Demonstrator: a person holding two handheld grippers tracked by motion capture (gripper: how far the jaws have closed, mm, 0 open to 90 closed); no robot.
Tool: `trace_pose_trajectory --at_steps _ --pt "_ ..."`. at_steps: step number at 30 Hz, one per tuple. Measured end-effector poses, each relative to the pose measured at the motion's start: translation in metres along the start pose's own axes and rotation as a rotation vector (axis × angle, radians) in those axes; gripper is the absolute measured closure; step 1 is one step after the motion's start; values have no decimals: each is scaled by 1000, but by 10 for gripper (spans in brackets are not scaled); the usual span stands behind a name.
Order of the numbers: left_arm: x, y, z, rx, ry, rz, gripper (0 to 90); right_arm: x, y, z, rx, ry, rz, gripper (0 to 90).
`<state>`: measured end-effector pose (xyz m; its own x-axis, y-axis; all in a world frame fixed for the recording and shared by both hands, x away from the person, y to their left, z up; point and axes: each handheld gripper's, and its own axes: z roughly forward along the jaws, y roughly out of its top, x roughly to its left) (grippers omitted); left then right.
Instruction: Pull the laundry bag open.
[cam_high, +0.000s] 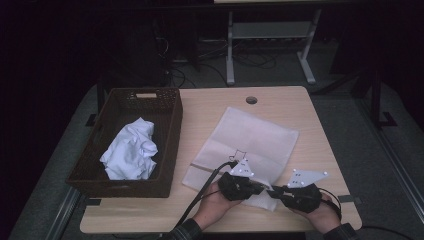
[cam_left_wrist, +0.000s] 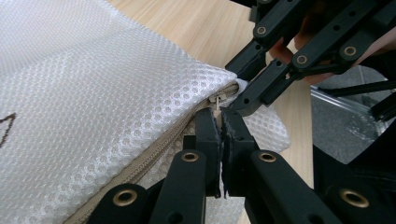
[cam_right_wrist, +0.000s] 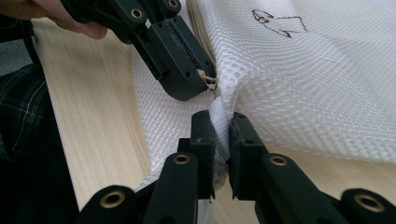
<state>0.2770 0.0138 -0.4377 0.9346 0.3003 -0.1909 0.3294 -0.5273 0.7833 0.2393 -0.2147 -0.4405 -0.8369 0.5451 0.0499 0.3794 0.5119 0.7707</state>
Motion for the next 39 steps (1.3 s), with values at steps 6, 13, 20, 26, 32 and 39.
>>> trace_pose_trajectory --at_steps 6,13,20,26,32,39 --pt "1 0 -1 11 12 7 874 1 1 1 1 -3 6 819" --pt "9 -2 -6 15 37 -10 875 -1 0 0 10 -15 22 826" --pt "12 -3 -9 15 37 -4 875 0 0 -1 2 -15 12 825" --pt "13 -3 -10 28 67 5 875 1 0 -1 3 -20 4 825" --pt "28 -8 -21 3 68 -47 875 -3 -2 -5 -14 -20 24 826" --pt "27 -9 -21 17 83 -23 875 -1 -2 -2 -6 -16 9 825"
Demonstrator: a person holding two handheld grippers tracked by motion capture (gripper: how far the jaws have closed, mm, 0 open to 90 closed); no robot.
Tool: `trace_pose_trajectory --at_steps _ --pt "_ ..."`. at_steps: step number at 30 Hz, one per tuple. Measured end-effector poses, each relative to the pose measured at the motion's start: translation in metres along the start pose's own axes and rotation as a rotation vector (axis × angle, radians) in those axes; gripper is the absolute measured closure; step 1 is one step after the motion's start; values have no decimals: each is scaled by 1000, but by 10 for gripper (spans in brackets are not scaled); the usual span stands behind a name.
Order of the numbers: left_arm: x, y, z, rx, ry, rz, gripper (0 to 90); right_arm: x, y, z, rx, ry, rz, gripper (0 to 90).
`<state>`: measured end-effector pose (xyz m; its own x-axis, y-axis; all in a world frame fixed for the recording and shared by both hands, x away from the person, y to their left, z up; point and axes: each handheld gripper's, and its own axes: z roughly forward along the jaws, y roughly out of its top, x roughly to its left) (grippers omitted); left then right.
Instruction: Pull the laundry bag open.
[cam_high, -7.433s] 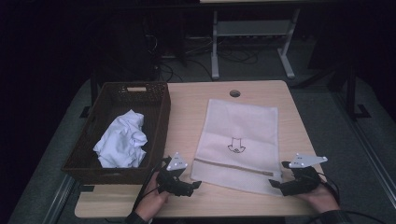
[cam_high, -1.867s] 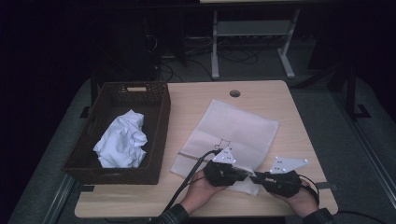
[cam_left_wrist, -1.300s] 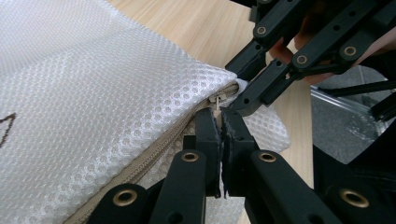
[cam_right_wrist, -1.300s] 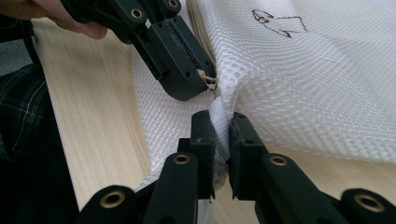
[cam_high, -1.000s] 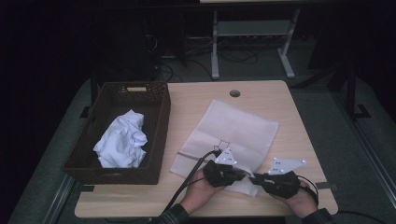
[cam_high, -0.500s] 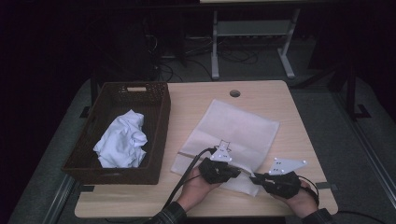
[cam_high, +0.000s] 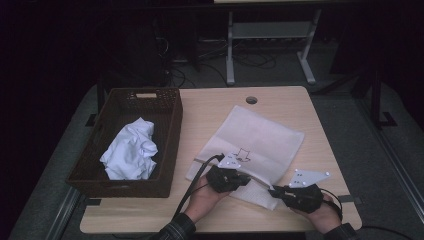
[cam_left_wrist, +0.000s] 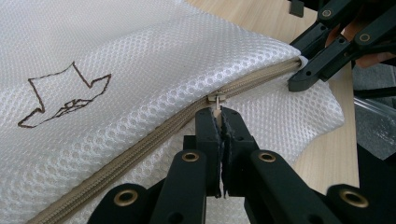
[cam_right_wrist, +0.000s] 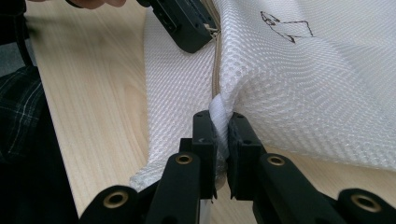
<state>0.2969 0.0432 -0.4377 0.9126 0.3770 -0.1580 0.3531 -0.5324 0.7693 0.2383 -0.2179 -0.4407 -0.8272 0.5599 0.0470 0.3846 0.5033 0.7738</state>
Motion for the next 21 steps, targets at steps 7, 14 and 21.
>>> trace_pose_trajectory --at_steps 7,14,21 --pt "5 -2 -2 13 53 -2 875 2 1 1 7 -11 -15 825" --pt "9 -4 -5 11 46 -10 874 1 0 0 1 -2 -9 825" --pt "15 -6 -7 20 89 -11 875 2 1 1 4 -6 -13 825"
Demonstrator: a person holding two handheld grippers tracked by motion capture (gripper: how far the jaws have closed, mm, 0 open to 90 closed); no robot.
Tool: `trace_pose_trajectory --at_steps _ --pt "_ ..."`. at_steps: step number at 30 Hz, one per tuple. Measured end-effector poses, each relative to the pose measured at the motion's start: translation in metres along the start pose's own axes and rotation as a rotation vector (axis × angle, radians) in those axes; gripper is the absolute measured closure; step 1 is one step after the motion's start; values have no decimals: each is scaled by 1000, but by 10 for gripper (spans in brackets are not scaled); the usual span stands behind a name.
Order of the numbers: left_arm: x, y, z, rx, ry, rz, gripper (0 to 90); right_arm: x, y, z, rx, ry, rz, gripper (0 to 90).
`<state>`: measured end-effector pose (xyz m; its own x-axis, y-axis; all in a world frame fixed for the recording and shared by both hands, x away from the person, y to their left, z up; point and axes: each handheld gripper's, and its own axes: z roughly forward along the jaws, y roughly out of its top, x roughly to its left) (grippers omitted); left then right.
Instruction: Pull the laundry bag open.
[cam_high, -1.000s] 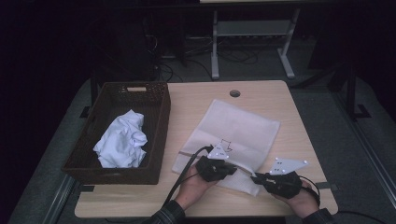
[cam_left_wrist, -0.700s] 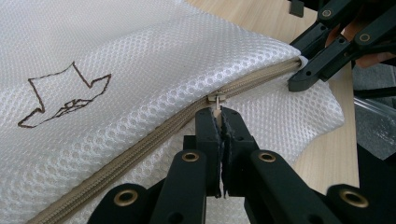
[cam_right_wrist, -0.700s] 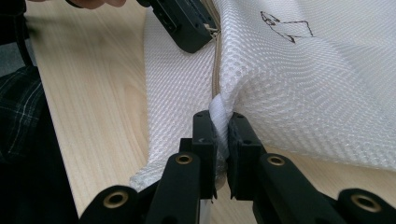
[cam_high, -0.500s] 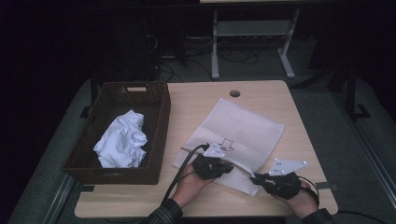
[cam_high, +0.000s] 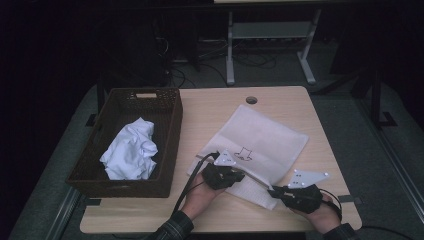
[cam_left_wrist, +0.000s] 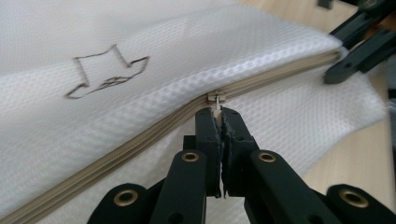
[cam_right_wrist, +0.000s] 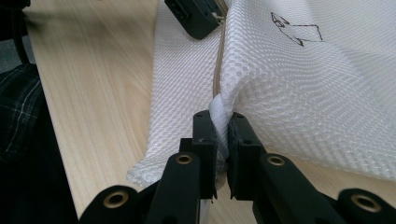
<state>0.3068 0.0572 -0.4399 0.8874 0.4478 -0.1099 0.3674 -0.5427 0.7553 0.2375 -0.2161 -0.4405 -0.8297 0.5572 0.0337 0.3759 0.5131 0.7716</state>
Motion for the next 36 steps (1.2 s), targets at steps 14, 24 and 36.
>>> trace_pose_trajectory --at_steps 14,24,36 --pt "8 -3 -2 -8 -16 -20 875 0 0 -1 -1 -1 0 825" --pt "25 -9 -12 -25 20 -82 875 -3 -3 -5 -8 -5 24 825" --pt "25 -8 -11 -7 43 -59 874 -1 -1 -4 -4 -10 2 825"
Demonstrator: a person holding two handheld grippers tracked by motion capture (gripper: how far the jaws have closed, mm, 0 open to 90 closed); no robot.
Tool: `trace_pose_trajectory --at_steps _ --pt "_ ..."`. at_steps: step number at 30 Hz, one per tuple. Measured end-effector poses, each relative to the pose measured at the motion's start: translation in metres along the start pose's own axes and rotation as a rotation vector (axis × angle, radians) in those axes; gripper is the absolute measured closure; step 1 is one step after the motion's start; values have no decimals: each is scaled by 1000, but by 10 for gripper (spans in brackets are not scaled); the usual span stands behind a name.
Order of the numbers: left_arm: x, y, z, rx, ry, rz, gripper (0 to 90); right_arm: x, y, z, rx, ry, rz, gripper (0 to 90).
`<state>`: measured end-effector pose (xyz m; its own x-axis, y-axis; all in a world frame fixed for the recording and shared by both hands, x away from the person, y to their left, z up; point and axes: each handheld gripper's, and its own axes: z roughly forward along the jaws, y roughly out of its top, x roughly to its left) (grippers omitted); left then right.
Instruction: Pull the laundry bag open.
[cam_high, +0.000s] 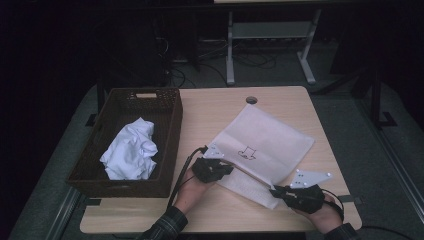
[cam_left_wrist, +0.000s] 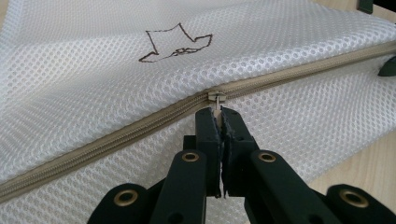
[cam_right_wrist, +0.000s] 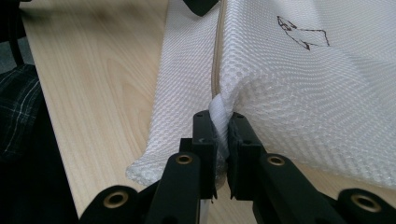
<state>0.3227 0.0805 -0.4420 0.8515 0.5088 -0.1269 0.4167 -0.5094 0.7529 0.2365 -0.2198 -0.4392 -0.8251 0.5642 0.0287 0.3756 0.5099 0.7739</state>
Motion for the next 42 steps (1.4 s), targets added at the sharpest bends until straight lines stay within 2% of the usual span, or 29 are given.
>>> trace_pose_trajectory --at_steps 3,4,5,6,10,11,12,15,19,20,21,22,35,36,37,39,40,41,42 --pt "0 0 0 3 9 -3 875 0 0 0 0 0 2 825" --pt "0 0 0 11 32 5 875 -1 0 0 3 -1 4 825" --pt "4 -1 -1 2 11 -18 875 -2 -1 -2 4 -7 9 825" --pt "5 -1 -1 0 10 -25 875 -2 -1 -2 2 -6 15 826" --pt "4 -1 0 9 21 -11 875 -3 -1 -2 4 -7 16 825" --pt "6 -1 -1 19 47 -15 875 -3 -1 -3 7 -12 17 825" --pt "9 -3 -2 14 35 -31 875 -3 -1 -4 5 -15 16 825" --pt "8 -1 -3 15 41 -26 875 -6 -3 -7 -6 -15 32 825" --pt "10 -2 -3 17 37 -40 875 -5 -3 -7 -2 -19 28 825" --pt "11 -3 -3 23 62 -26 875 -5 -4 -7 -1 -20 28 825" --pt "16 -5 -4 14 39 -62 875 -6 -4 -9 3 -28 28 825" --pt "16 -5 -5 17 53 -48 875 -6 -5 -9 2 -26 34 826" --pt "17 -7 -1 28 56 -45 875 -6 -5 -8 14 -31 29 826" --pt "16 -7 -1 38 93 -43 875 -6 -5 -8 16 -33 32 826" --pt "16 -7 -1 38 93 -43 875 -6 -5 -8 16 -33 32 826" --pt "25 -11 -5 33 104 -64 876 -9 -7 -12 14 -41 45 826" --pt "25 -11 -6 28 96 -72 875 -9 -8 -13 11 -43 53 826" --pt "25 -11 -6 28 96 -72 875 -9 -8 -13 11 -43 53 826" --pt "23 -10 -4 40 115 -51 875 -9 -8 -13 10 -43 55 826"
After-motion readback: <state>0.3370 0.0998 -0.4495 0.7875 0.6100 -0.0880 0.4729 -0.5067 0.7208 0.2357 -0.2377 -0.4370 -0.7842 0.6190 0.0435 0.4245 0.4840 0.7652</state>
